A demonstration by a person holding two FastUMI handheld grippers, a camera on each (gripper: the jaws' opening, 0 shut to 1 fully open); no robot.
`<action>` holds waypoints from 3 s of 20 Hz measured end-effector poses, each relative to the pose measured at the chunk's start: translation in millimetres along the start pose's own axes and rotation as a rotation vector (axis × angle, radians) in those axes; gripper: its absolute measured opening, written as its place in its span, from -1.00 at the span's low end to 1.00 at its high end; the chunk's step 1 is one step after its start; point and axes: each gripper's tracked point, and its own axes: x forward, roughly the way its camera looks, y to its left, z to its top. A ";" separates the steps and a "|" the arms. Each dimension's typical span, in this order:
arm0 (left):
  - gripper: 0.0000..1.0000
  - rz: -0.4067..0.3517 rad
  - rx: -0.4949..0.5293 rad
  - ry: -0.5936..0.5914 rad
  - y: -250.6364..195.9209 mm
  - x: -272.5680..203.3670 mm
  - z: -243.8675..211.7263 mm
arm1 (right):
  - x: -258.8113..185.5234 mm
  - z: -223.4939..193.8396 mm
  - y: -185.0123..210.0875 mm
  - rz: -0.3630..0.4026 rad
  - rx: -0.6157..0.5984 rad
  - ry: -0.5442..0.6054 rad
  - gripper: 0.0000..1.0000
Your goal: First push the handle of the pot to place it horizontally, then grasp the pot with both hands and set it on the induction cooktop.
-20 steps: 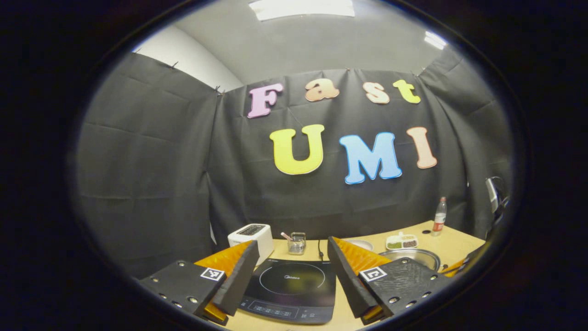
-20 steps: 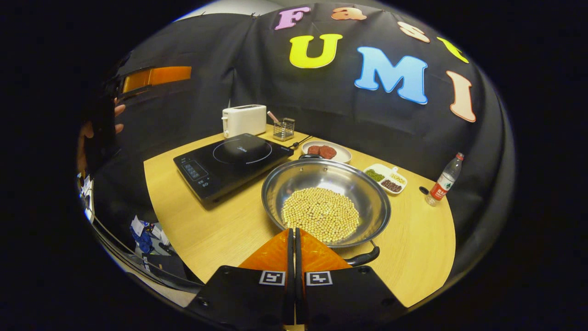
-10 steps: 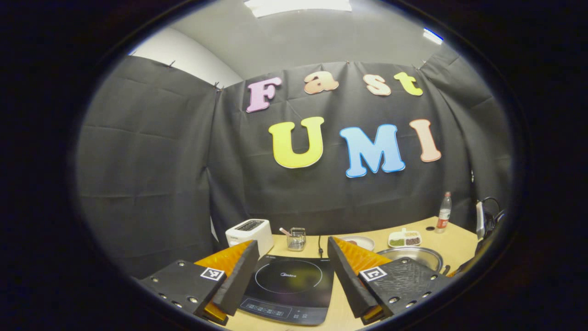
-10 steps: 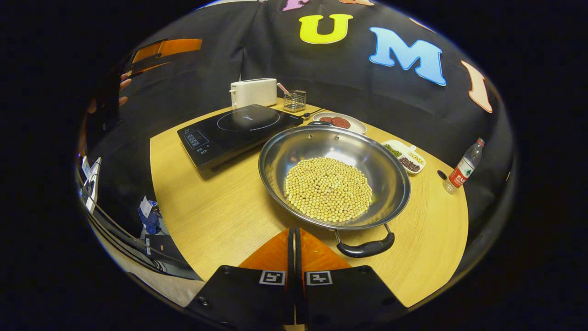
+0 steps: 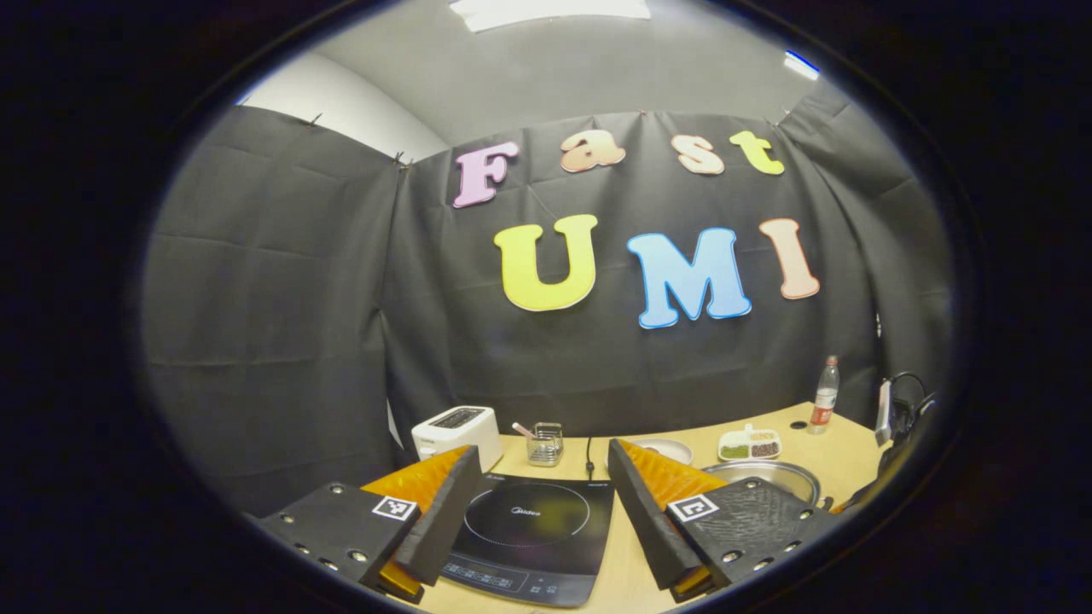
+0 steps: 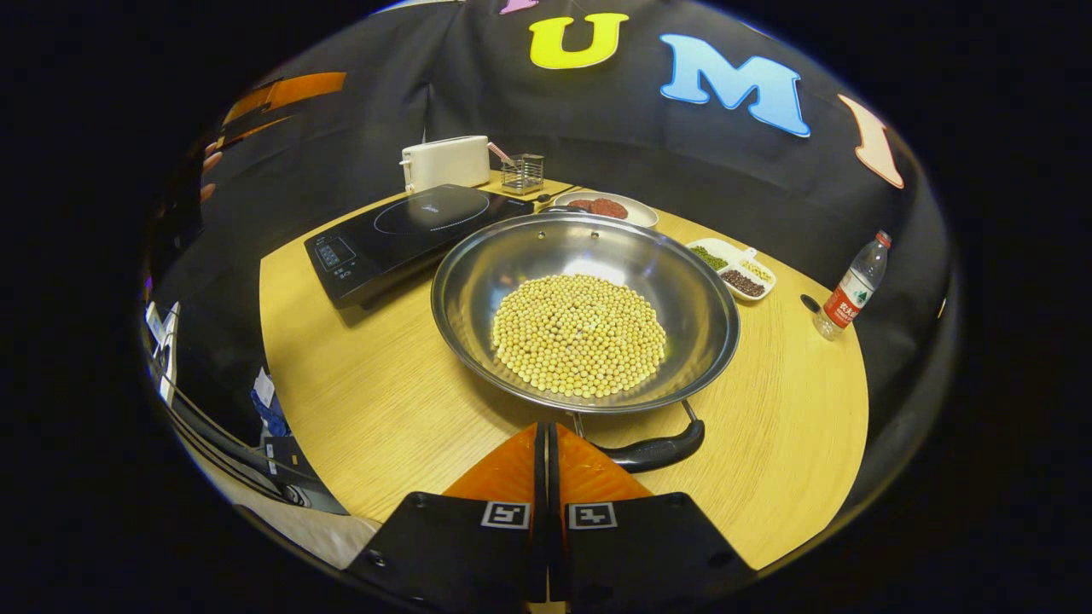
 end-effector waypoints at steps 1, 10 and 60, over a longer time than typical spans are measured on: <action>0.77 0.001 -0.001 0.001 -0.5 0.7 0.1 | 1.0 -0.1 -1.0 -0.003 -0.003 0.000 -0.95; 0.76 -0.012 -0.004 0.002 -12.4 8.7 -2.6 | 1.2 1.8 -20.3 -0.041 0.026 -0.002 -0.95; 0.77 -0.019 0.049 0.094 -120.4 51.1 -37.2 | 11.2 48.6 -174.2 -0.237 0.320 -0.168 -0.94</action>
